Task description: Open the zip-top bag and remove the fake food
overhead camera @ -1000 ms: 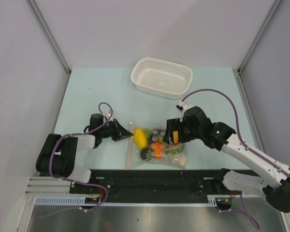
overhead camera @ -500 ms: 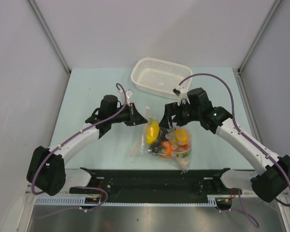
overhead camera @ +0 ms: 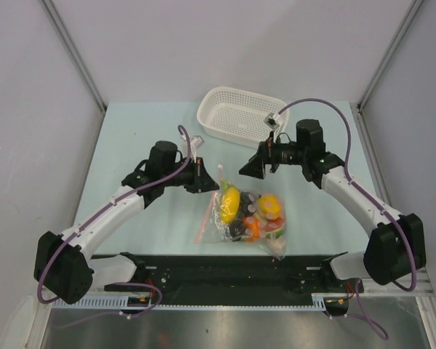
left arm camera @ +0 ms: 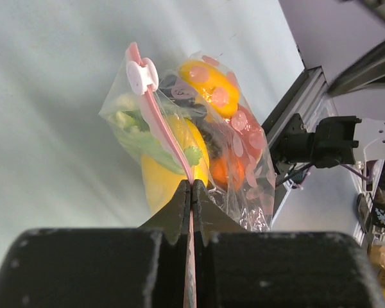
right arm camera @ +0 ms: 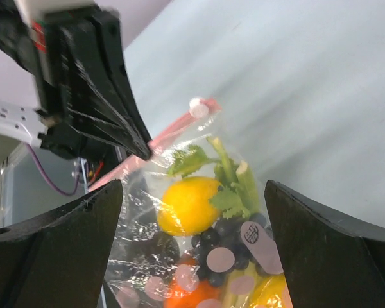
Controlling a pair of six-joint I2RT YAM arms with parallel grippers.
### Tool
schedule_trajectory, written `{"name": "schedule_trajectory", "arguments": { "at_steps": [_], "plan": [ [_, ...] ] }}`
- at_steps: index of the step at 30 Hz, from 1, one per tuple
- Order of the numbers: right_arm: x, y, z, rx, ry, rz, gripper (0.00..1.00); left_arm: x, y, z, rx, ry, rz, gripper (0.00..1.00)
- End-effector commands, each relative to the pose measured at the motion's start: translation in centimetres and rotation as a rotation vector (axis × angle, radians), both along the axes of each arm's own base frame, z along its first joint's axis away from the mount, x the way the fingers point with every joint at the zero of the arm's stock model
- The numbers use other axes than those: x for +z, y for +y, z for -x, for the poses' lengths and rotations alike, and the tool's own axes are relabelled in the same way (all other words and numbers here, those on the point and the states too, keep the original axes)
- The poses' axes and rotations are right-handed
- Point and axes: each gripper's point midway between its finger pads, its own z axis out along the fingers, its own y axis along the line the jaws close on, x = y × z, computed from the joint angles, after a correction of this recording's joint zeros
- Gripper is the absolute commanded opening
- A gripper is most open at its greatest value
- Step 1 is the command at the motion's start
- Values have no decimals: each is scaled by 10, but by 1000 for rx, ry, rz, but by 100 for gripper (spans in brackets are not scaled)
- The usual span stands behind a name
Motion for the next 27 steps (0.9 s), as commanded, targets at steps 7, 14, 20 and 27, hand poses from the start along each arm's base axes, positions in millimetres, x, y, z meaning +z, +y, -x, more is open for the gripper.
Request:
{"name": "schedule_trajectory", "arguments": {
  "at_steps": [7,14,20,27],
  "plan": [
    [11,12,19,139,-152,-35,100,88,-15,4,-58,-177,125,0],
    [19,12,21,241,-279,-74,100,83,-15,11,-93,-162,106,0],
    [23,23,9,326,-375,-101,97,89,-16,20,-130,-179,121,0],
    [17,43,-10,418,-382,-131,91,87,-16,24,-145,-169,120,0]
  ]
}}
